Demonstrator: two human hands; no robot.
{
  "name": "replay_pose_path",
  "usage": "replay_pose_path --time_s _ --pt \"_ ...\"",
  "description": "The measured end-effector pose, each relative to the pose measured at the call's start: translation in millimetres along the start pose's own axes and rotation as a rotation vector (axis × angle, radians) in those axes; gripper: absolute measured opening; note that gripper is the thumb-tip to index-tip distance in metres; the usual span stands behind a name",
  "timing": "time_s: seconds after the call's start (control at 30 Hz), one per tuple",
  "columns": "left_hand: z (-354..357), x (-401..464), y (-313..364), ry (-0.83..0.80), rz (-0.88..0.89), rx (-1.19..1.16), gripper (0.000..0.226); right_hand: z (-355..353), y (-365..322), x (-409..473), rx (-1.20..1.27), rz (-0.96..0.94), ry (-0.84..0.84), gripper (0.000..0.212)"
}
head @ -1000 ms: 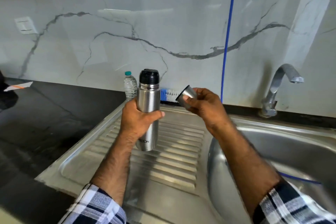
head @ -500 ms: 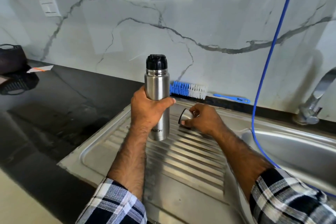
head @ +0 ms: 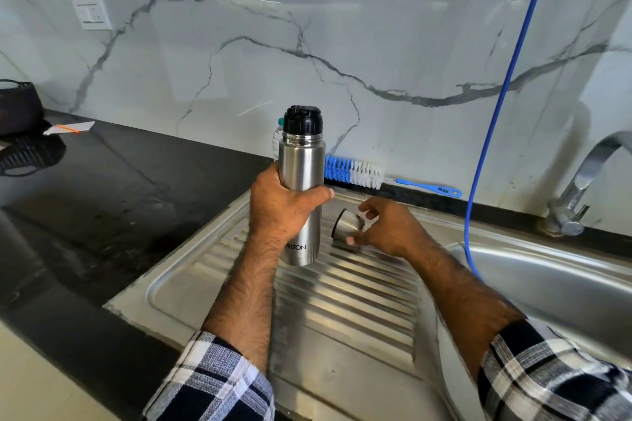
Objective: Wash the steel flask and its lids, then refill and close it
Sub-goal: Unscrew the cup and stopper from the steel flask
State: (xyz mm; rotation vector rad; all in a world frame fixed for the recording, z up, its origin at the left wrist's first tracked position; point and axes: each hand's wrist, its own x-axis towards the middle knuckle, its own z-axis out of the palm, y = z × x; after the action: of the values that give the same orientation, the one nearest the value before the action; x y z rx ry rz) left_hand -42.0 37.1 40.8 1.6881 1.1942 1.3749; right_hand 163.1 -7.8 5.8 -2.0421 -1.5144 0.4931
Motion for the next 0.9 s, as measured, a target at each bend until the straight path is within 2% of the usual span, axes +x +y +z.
replay_pose_path --time_s 0.13,0.3,0.4,0.57,0.7,0.8,0.9 --pt "4 -7 5 -0.042 0.018 -0.030 0.057 -36 11 -20 0.089 -0.018 0.083 0.065" --pt "30 -41 25 -0.189 0.035 -0.079 0.048 -102 17 -82 0.459 -0.106 0.380 0.026" --pt "57 -68 43 -0.302 0.053 -0.069 0.045 -135 4 -125 0.570 -0.218 0.462 0.029" --pt "102 -101 63 -0.436 0.090 0.027 0.057 -164 -5 -153 0.394 -0.292 0.460 0.037" --pt "121 -110 73 -0.463 0.152 0.084 0.042 -172 11 -144 0.181 -0.245 0.536 0.041" --pt "125 -109 75 -0.481 0.192 0.113 0.042 -177 17 -142 0.063 -0.175 0.536 0.051" --pt "121 -106 73 -0.490 0.234 0.114 0.043 -177 22 -140 0.032 -0.252 0.509 0.052"
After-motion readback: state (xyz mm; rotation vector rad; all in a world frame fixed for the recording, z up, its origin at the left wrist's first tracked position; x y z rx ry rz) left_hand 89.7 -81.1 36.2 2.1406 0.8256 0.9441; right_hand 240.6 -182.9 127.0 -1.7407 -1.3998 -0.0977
